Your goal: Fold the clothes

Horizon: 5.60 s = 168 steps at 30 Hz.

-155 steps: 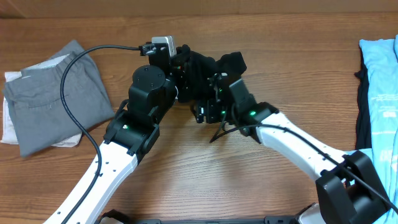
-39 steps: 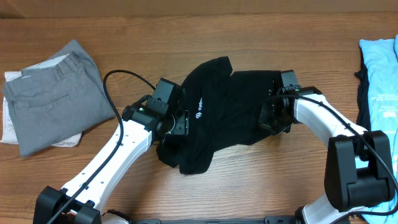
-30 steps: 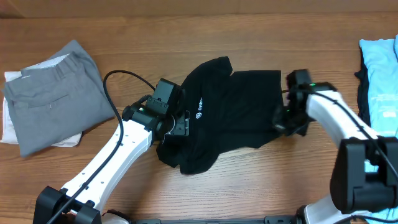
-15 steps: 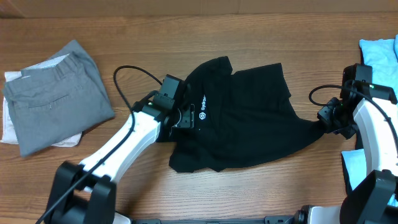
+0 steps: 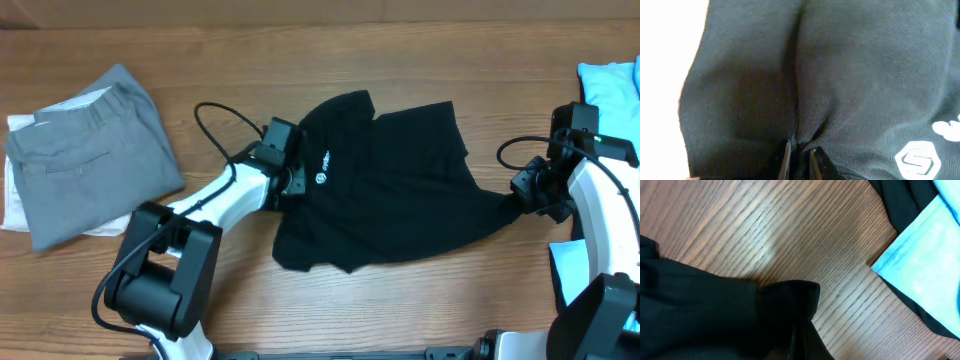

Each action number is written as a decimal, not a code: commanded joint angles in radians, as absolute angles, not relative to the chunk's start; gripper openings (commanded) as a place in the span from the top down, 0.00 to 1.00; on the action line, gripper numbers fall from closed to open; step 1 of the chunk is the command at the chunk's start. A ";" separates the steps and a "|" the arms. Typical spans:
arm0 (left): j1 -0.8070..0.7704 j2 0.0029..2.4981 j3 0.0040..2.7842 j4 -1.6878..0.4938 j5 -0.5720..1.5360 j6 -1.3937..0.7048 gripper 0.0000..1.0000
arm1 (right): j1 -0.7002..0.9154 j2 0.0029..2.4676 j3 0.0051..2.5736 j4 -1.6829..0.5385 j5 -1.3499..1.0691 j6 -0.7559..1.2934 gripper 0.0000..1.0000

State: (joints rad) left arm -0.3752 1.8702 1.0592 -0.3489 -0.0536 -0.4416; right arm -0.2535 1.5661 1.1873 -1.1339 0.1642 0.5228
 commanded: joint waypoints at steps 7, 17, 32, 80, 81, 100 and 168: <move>-0.094 1.930 1.201 -0.336 -0.001 -0.423 0.85 | -0.250 1.556 1.198 -0.999 0.084 0.463 0.96; -0.072 1.922 1.554 -0.738 0.150 -0.321 0.54 | -0.242 1.556 1.198 -0.949 0.065 0.437 0.96; -0.332 1.918 1.208 -1.083 0.116 -0.411 0.54 | -0.242 1.556 1.198 -0.955 0.065 0.437 0.96; -0.125 1.000 1.753 -1.252 0.168 -0.215 0.96 | -0.243 1.114 1.759 -1.331 -0.062 0.279 0.96; -0.125 0.999 1.753 -1.242 0.144 -0.229 0.96 | -0.243 1.110 1.775 -1.306 -0.062 0.279 0.96; -0.039 1.876 2.116 -0.823 0.187 -0.165 0.96 | -0.147 1.724 1.835 -0.694 -0.181 0.288 0.96; -0.111 2.043 1.409 -0.721 0.318 -0.212 0.19 | -0.300 1.829 1.439 -1.291 0.145 0.352 0.96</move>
State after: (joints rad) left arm -0.1173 1.9842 1.4067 -0.7639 0.2062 -0.2981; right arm -0.3058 1.8431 1.4395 -1.2942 0.1478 0.3405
